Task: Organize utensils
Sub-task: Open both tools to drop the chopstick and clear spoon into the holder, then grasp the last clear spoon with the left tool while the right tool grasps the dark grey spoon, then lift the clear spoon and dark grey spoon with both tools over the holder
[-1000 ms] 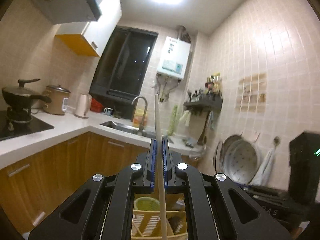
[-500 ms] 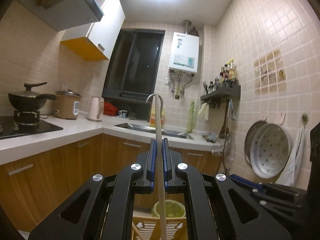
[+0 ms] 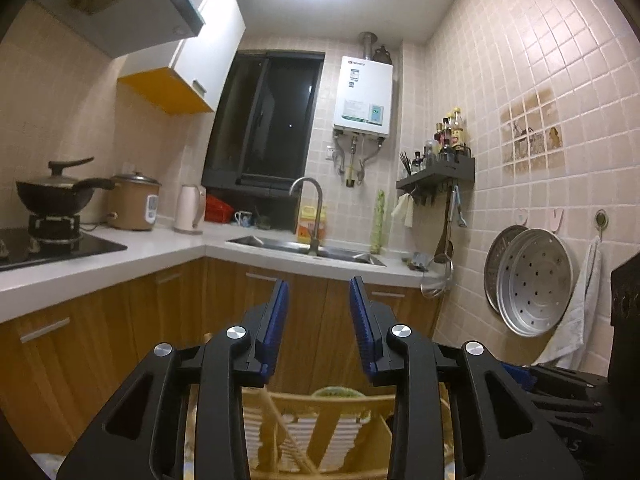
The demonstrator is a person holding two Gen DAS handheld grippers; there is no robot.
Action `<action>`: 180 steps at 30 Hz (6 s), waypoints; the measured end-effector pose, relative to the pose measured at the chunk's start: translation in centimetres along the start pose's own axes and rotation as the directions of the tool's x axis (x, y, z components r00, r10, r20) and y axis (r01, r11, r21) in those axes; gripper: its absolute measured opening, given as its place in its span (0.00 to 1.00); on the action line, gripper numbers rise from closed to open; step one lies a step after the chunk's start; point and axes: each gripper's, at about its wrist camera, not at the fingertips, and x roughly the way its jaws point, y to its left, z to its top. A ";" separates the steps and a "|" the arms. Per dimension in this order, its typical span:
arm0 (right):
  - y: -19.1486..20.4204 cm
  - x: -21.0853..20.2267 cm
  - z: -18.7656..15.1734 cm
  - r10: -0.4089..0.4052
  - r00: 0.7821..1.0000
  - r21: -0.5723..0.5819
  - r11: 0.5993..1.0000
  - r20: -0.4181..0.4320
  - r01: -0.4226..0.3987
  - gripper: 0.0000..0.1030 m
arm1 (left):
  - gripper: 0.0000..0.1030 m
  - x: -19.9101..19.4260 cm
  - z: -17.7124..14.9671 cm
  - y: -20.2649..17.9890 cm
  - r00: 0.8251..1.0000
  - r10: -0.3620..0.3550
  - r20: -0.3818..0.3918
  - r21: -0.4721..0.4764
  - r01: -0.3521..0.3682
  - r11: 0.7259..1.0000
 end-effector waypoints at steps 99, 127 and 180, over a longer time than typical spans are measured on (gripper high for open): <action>2.6 7.6 -11.3 -0.201 0.646 0.037 0.941 -0.736 0.335 0.25 | 0.30 -3.4 -9.4 4.7 0.688 -0.070 -0.722 -0.046 0.054 0.998; 6.3 1.2 -9.4 0.144 0.715 0.123 0.989 -0.684 -0.081 0.38 | 0.30 -8.3 -2.1 5.0 0.857 -0.131 -0.499 -0.078 0.106 0.991; 4.4 0.5 4.4 -0.146 0.985 -0.020 0.989 0.088 0.148 0.09 | 0.30 -0.3 4.3 -0.3 0.999 -0.037 0.020 0.016 0.037 0.999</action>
